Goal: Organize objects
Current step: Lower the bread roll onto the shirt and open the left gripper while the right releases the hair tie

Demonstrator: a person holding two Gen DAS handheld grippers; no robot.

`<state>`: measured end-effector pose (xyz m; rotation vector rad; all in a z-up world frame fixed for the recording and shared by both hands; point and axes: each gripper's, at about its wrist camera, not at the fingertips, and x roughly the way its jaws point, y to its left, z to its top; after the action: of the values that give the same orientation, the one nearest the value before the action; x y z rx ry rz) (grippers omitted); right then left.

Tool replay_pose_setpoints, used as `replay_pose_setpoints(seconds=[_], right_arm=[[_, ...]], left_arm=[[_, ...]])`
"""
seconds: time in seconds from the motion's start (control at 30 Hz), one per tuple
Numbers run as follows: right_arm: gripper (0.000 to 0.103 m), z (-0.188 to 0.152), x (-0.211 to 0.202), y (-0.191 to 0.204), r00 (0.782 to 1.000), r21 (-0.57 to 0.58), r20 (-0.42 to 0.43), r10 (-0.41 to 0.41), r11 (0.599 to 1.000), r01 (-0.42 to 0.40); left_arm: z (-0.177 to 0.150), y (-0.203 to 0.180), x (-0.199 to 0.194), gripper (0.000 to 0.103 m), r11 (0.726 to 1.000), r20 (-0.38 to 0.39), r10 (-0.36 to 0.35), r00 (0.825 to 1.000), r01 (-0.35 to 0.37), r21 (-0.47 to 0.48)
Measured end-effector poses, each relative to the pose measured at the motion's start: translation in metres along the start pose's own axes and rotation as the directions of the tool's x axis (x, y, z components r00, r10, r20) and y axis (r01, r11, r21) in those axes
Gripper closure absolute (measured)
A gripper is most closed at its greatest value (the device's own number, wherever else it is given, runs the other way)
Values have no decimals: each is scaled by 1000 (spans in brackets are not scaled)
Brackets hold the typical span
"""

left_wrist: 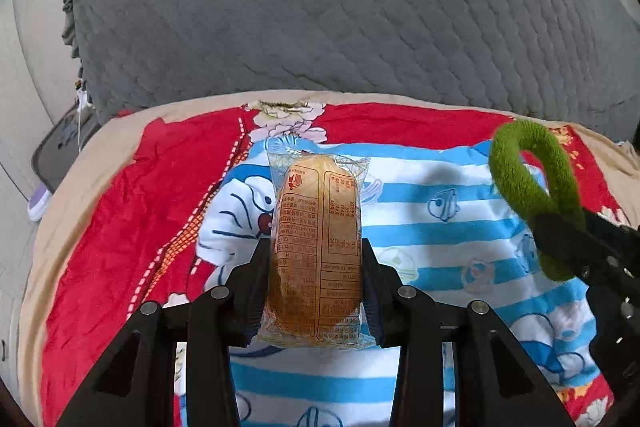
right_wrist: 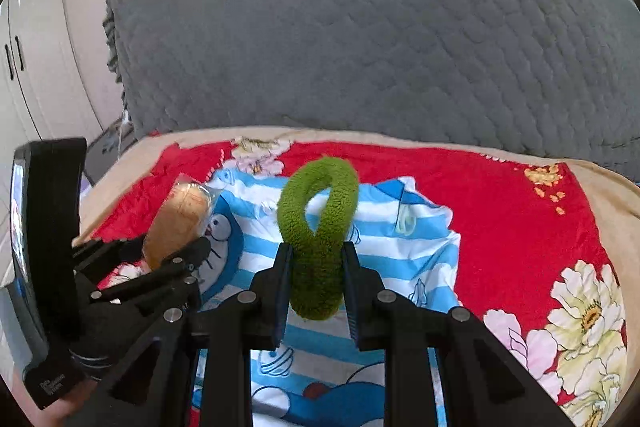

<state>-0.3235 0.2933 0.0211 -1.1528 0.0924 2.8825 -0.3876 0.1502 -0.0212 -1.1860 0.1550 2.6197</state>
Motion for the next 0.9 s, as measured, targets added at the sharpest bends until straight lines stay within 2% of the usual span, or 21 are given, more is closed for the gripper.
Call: replay_pose_setpoints(seconds=[0.1, 0.23, 0.4, 0.53, 0.9], right_arm=[[79, -4, 19, -7, 999, 19, -45, 8, 1000, -7], [79, -9, 41, -13, 995, 32, -102, 23, 999, -20], [79, -14, 61, -17, 989, 21, -150, 0, 1000, 3], [79, -19, 77, -19, 982, 22, -189, -15, 1000, 20], [77, -28, 98, -23, 967, 21, -254, -25, 999, 32]], left_arm=[[0, 0, 18, 61, 999, -43, -39, 998, 38, -12], [0, 0, 37, 61, 998, -72, -48, 996, 46, -33], [-1, -12, 58, 61, 998, -119, -46, 992, 50, 26], [-8, -13, 73, 61, 998, -171, -47, 984, 52, 25], [-13, -11, 78, 56, 999, -166, -37, 985, 42, 23]])
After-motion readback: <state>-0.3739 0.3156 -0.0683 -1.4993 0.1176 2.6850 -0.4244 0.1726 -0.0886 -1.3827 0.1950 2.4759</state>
